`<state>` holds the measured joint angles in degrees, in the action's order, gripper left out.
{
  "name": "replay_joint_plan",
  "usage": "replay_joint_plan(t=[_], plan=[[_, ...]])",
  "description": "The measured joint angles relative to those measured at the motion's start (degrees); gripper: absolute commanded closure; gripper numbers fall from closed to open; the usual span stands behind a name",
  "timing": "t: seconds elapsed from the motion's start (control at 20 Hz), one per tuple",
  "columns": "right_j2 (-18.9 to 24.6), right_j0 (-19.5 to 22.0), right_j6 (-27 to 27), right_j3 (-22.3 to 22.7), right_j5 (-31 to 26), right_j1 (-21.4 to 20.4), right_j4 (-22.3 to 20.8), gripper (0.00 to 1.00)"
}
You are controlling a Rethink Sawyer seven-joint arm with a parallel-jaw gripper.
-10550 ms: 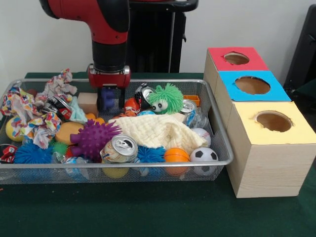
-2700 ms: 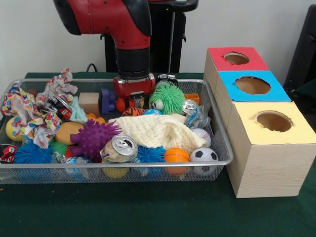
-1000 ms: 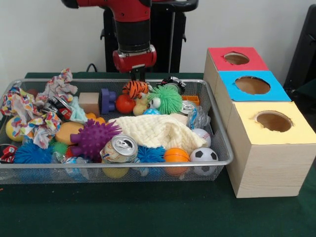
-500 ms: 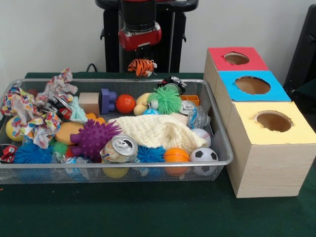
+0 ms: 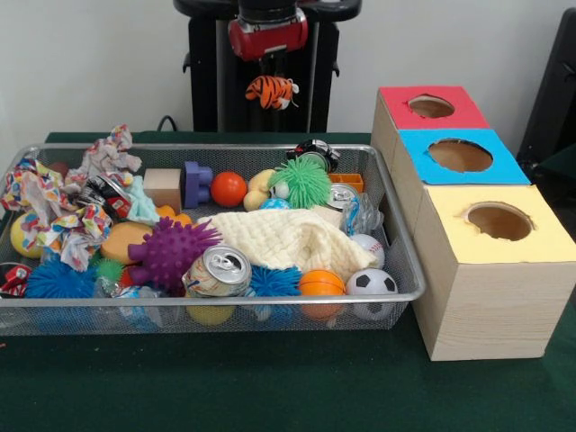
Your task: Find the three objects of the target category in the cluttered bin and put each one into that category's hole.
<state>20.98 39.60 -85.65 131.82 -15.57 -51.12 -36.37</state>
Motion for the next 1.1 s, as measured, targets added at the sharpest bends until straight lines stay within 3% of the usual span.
replay_joint_plan(t=[0.55,0.8,1.1], plan=[[0.55,-0.77,0.00,7.08,-0.01,-7.04,4.27,1.00],[0.66,-3.27,0.00,9.56,-0.01,-11.14,6.65,1.00],[0.66,-7.06,0.00,10.46,-0.01,-12.27,7.04,1.00]])
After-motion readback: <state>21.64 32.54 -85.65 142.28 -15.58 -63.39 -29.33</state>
